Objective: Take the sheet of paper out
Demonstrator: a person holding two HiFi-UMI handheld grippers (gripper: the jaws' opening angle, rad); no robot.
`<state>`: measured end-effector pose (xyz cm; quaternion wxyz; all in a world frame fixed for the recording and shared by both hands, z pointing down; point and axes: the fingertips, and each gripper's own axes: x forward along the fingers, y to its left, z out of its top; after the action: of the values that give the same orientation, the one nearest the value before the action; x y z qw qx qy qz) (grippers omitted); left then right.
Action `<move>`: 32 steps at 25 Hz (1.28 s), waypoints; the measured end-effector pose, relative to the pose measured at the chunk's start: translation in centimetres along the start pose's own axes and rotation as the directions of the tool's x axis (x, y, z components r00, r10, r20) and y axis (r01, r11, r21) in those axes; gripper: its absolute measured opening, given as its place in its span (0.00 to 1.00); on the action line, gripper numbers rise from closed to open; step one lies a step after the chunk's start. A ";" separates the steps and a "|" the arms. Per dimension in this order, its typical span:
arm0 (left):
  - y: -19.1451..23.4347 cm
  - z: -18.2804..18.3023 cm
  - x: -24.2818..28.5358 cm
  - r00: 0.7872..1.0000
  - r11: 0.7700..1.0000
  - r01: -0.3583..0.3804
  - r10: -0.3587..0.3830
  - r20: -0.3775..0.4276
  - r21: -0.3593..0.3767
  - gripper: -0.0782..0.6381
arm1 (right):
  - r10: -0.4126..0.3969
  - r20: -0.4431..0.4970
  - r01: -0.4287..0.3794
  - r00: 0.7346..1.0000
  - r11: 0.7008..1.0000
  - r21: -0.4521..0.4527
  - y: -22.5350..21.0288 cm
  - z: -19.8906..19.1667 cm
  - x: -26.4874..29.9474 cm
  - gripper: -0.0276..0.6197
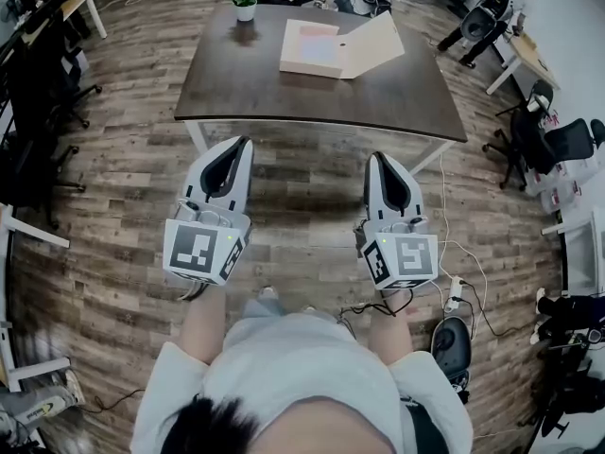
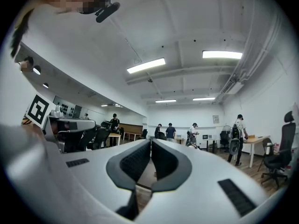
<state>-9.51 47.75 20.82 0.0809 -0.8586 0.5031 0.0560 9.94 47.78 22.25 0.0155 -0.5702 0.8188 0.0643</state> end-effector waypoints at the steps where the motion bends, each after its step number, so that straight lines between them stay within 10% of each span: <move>1: 0.3 0.0 0.1 1.000 1.000 0.002 -0.002 0.001 0.001 0.10 | -0.004 0.004 0.004 1.000 1.000 0.005 0.0 0.0 0.2 0.06; 32: 8.6 -3.8 13.9 1.000 1.000 0.002 -0.002 -0.003 0.027 0.10 | 0.009 0.039 -0.012 0.999 0.998 0.062 -6.1 -2.6 16.3 0.07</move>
<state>-10.18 30.96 21.38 0.0918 -0.8580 0.5031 0.0481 10.08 30.21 22.64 0.0484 -0.5639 0.8229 0.0500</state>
